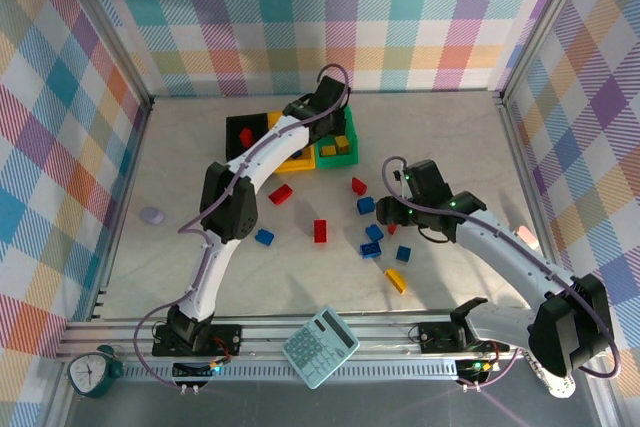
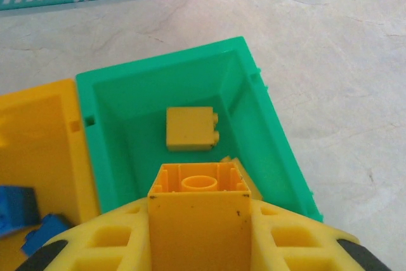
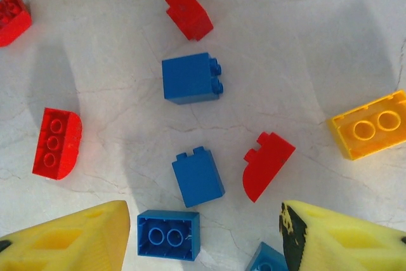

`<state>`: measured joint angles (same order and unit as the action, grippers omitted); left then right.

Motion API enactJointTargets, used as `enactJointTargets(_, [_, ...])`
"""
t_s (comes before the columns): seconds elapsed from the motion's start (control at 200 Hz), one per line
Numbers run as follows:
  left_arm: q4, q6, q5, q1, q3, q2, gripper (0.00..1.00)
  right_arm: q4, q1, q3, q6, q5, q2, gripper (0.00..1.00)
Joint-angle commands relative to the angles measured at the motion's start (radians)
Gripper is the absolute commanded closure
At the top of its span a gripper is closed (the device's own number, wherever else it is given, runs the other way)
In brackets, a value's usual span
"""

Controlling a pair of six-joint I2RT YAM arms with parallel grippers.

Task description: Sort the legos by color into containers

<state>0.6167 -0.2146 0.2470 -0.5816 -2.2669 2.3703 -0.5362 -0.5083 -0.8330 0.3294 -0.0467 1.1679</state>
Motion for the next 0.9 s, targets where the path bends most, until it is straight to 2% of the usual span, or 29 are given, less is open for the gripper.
enactJointTargets(0.0, [-0.041, 0.005, -0.016, 0.021, -0.052, 0.045, 0.77, -0.002, -0.013, 0.02, 0.023, 0.024, -0.011, 0.36])
enactJointTargets(0.12, [-0.073, -0.023, -0.03, 0.042, -0.054, 0.078, 0.69, 0.015, -0.015, 0.026, 0.026, 0.024, -0.001, 0.36])
enactJointTargets(0.16, [-0.077, -0.031, -0.035, 0.048, -0.054, 0.084, 0.59, 0.02, -0.016, 0.026, 0.026, 0.025, 0.005, 0.35])
enactJointTargets(0.22, [-0.074, -0.041, -0.05, 0.055, -0.053, 0.087, 0.36, 0.029, -0.016, 0.023, 0.028, 0.027, 0.015, 0.35])
enactJointTargets(0.265, [-0.069, -0.043, -0.057, 0.057, -0.051, 0.082, 0.29, 0.035, -0.017, 0.02, 0.027, 0.028, 0.028, 0.35])
enactJointTargets(0.385, [-0.109, -0.042, -0.089, 0.057, 0.031, 0.008, 0.27, 0.057, -0.019, 0.003, 0.022, 0.028, 0.075, 0.35])
enactJointTargets(0.66, [-0.238, -0.068, -0.109, 0.053, 0.432, -0.334, 0.26, 0.11, -0.035, -0.065, 0.0, 0.002, 0.228, 0.33])
enactJointTargets(0.895, [-0.152, -0.128, -0.057, 0.045, 0.72, -0.61, 0.25, 0.113, -0.061, -0.169, -0.021, -0.056, 0.382, 0.3])
